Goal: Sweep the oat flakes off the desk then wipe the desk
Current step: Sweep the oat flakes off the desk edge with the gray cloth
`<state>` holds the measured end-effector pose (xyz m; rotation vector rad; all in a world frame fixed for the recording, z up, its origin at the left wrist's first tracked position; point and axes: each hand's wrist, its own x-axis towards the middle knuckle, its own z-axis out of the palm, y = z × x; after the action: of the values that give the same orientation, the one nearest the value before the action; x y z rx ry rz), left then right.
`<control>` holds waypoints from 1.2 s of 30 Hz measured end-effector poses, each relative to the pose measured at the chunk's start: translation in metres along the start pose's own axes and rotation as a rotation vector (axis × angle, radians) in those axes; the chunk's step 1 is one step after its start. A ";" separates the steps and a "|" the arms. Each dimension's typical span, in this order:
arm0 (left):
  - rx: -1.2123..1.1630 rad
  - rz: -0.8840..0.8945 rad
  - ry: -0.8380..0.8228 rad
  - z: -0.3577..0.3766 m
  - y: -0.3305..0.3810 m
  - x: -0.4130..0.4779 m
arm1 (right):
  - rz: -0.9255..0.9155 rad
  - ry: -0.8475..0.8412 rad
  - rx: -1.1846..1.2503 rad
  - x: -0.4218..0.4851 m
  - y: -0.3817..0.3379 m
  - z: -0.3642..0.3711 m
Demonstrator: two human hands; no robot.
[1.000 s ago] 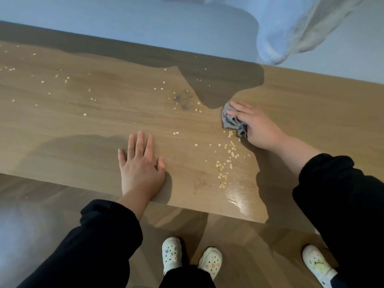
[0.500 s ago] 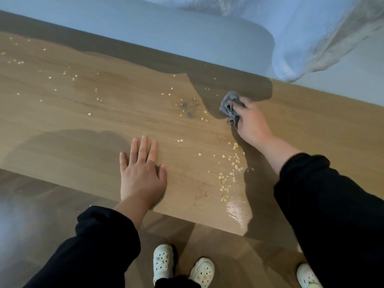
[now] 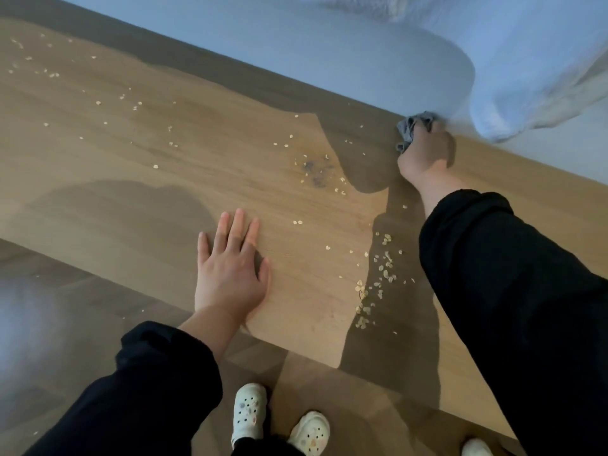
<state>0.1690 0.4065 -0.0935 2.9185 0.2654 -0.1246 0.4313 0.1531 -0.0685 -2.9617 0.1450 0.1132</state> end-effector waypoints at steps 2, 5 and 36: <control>-0.011 -0.011 0.002 0.000 0.001 -0.001 | -0.164 -0.014 0.119 -0.009 -0.002 0.006; -0.012 -0.021 -0.016 -0.002 0.001 -0.002 | -0.496 -0.098 0.188 -0.031 0.015 0.007; -0.015 -0.017 -0.014 -0.004 0.001 -0.001 | -0.353 -0.030 -0.194 -0.157 0.091 -0.016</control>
<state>0.1683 0.4063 -0.0892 2.8997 0.2872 -0.1449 0.2667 0.0753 -0.0552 -3.1175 -0.4135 0.1312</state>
